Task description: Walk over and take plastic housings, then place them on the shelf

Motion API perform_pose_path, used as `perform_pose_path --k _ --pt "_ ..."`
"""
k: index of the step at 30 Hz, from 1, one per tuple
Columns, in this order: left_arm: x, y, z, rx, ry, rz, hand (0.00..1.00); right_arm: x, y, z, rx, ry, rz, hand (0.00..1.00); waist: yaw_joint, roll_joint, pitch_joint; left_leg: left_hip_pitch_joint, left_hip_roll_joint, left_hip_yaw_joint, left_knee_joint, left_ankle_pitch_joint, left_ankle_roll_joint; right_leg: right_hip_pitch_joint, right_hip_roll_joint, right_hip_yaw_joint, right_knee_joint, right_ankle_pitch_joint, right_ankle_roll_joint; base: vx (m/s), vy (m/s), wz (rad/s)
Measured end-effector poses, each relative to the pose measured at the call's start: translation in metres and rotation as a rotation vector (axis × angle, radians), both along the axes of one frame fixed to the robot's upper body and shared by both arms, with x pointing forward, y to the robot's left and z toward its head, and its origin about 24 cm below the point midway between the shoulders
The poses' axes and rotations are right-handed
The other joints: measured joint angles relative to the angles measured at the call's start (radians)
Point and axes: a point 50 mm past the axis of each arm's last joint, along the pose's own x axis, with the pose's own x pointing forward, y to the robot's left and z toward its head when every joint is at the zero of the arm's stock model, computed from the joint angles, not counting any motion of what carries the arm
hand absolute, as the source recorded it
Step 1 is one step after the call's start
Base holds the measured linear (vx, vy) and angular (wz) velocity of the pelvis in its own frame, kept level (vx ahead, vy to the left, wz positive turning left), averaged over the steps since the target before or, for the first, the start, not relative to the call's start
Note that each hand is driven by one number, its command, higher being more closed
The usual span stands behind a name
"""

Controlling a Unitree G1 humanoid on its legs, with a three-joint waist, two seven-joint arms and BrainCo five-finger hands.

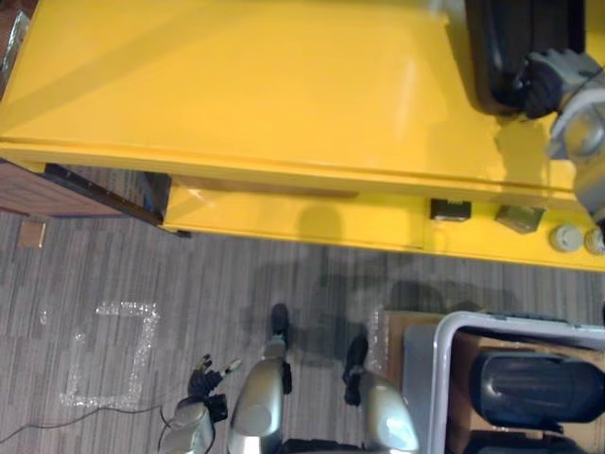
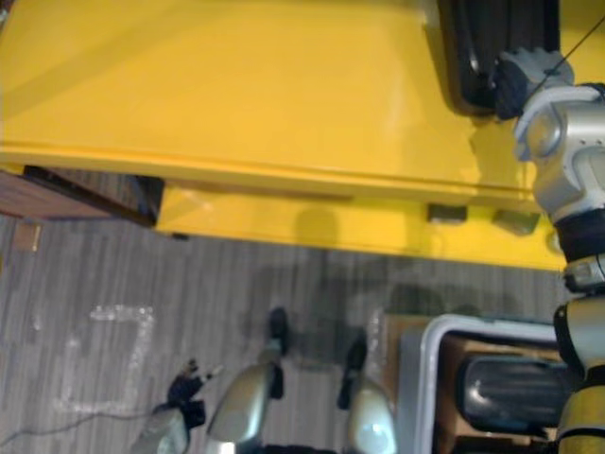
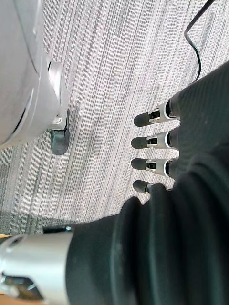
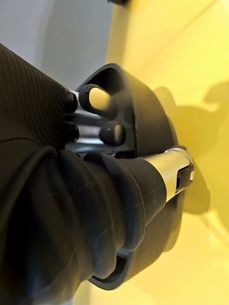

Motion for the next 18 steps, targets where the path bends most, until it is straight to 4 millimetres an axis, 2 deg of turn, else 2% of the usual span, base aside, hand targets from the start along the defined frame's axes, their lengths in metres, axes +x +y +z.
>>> perform_pose_path --k 7,13,18 --pt "0.000 0.002 0.001 0.007 -0.005 0.000 0.00 0.000 -0.001 0.000 0.043 0.002 0.005 1.00 0.000 0.000 0.000 0.000 0.000 0.000 0.000 0.000 0.000 0.000 0.000 0.000 0.000 0.000 0.000 0.00 0.000 0.00" --pt "0.001 0.002 0.001 0.007 -0.006 0.000 0.00 -0.002 -0.009 0.000 0.156 -0.005 -0.026 1.00 0.001 0.000 0.000 0.000 0.000 0.001 0.000 0.000 0.000 0.000 0.000 0.001 0.000 0.000 0.000 0.00 0.000 0.00" --pt "0.001 0.002 0.001 0.007 -0.006 0.000 0.00 -0.002 -0.010 -0.001 0.164 0.006 -0.030 1.00 0.000 0.001 0.000 0.001 0.000 0.002 0.000 0.000 0.000 -0.001 0.000 0.001 0.000 0.000 0.000 0.00 0.000 0.00"
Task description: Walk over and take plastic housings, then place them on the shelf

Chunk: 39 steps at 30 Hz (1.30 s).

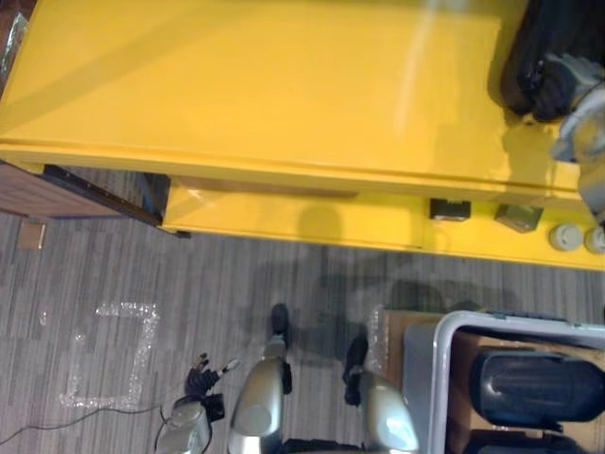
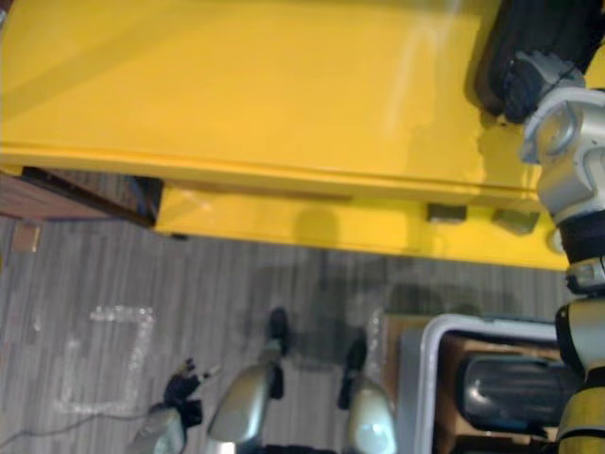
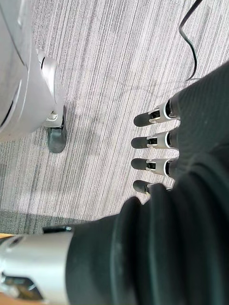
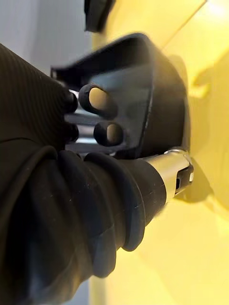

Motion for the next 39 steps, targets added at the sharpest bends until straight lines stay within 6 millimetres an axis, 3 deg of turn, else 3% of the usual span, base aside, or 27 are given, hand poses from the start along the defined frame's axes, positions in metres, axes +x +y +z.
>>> perform_pose_path --k 19,29,39 --pt "0.000 0.000 0.000 -0.001 0.002 -0.001 0.00 -0.001 0.007 0.004 -0.080 -0.009 0.065 1.00 -0.001 0.001 0.000 0.001 0.000 0.000 0.000 0.000 0.000 0.000 0.000 0.000 0.001 0.000 0.000 0.00 0.000 0.00" --pt "0.000 0.000 0.000 -0.002 0.003 -0.001 0.00 -0.006 0.014 0.006 -0.349 0.009 0.121 1.00 0.003 0.001 0.000 0.000 0.000 -0.001 0.000 0.000 0.000 0.000 0.000 -0.001 0.001 0.000 0.000 0.00 0.000 0.00" --pt "-0.001 0.000 0.000 -0.012 0.001 -0.014 0.00 -0.009 0.021 0.002 -0.451 -0.048 0.216 1.00 0.014 0.001 0.000 -0.001 0.000 -0.003 0.000 0.000 0.000 0.002 0.001 -0.004 -0.001 0.000 0.000 0.00 0.000 0.00"
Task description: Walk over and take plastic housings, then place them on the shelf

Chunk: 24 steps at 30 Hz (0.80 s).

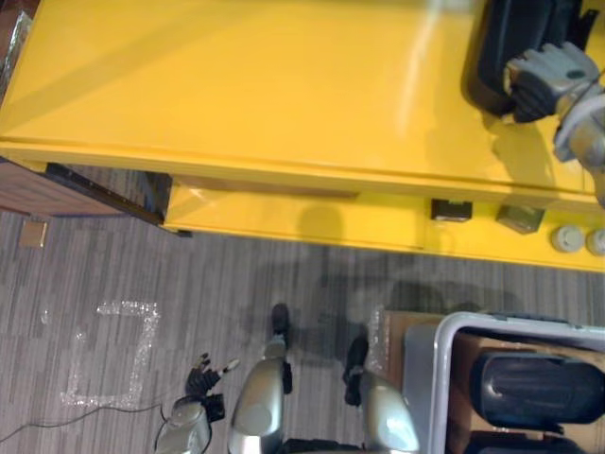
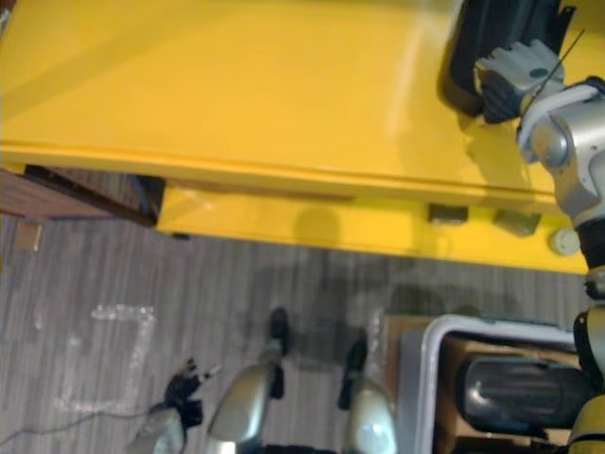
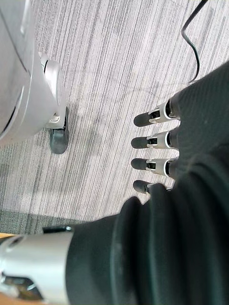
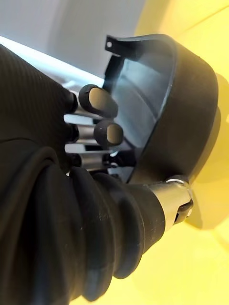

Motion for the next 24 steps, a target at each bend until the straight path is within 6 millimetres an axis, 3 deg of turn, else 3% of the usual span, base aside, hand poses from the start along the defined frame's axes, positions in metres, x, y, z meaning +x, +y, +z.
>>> perform_pose_path --k 15,24 --pt "0.000 0.007 0.002 0.019 -0.001 -0.005 0.00 0.000 -0.003 -0.002 0.000 0.003 0.008 1.00 0.002 -0.007 0.000 0.000 0.001 -0.001 0.000 0.000 0.000 0.001 0.001 -0.001 -0.002 0.000 0.000 0.00 0.000 0.00" --pt "-0.007 0.014 0.001 0.037 0.013 0.000 0.00 0.000 -0.014 -0.005 0.016 0.012 -0.006 1.00 0.002 -0.033 -0.002 -0.001 0.001 -0.002 0.000 0.000 0.000 0.003 0.001 -0.002 -0.005 0.001 0.002 0.00 0.000 0.00"
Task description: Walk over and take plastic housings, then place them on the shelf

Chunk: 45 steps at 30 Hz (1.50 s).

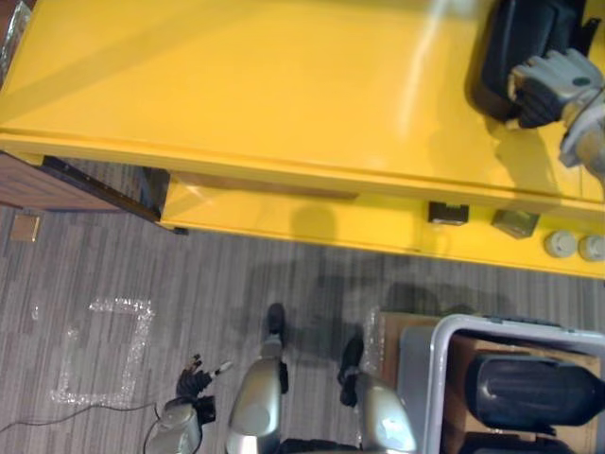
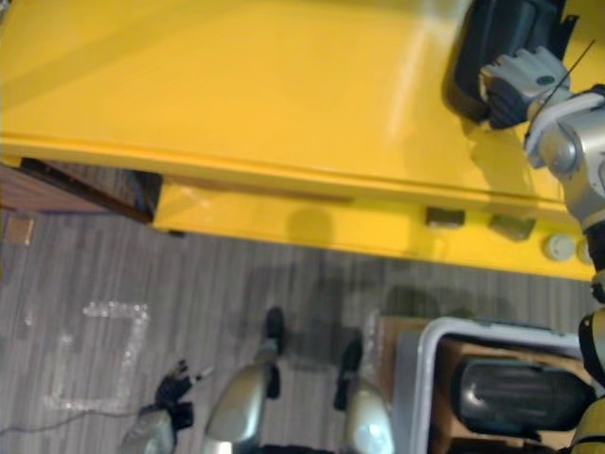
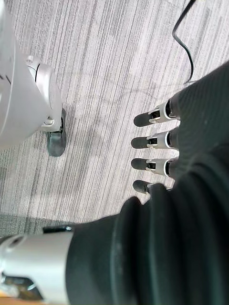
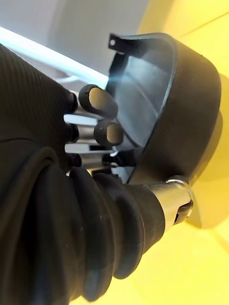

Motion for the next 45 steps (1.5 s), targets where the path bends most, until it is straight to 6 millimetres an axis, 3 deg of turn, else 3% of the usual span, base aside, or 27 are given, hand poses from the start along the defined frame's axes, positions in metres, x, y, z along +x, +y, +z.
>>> perform_pose_path --k 8,17,34,39,45 --pt "0.000 0.000 0.000 -0.001 -0.003 -0.001 0.00 -0.007 -0.006 0.004 -0.054 -0.044 0.024 1.00 -0.001 -0.002 0.000 0.000 0.000 -0.013 0.000 0.000 0.000 0.014 0.001 -0.017 -0.013 0.001 0.001 0.00 0.000 0.04" --pt "0.000 0.001 0.000 0.001 -0.005 -0.001 0.00 -0.011 -0.001 0.007 -0.081 -0.114 0.121 1.00 0.000 -0.012 -0.003 -0.004 0.000 -0.014 0.000 0.000 0.000 0.013 0.002 -0.020 -0.017 0.001 0.001 0.00 0.000 0.00" --pt "0.000 0.013 0.004 0.034 -0.007 -0.010 0.00 -0.016 -0.007 0.001 -0.155 -0.073 0.146 1.00 0.002 -0.022 -0.001 -0.015 0.000 -0.015 0.000 0.000 0.000 0.004 0.002 -0.021 -0.019 0.002 0.002 0.00 0.000 0.00" --pt "0.000 0.013 0.004 0.034 -0.008 -0.010 0.00 -0.014 -0.016 -0.003 -0.047 0.000 0.063 1.00 0.003 -0.022 -0.001 -0.015 -0.001 -0.015 0.000 0.000 0.000 0.005 0.002 -0.021 -0.018 0.003 0.002 0.00 0.000 0.00" --pt "0.000 0.013 0.004 0.033 -0.008 -0.010 0.00 -0.013 -0.040 -0.005 0.251 0.112 -0.092 1.00 0.004 -0.022 -0.001 -0.006 -0.001 -0.012 0.000 0.000 0.000 0.010 0.001 -0.018 -0.018 0.003 0.001 0.00 0.000 -0.01"
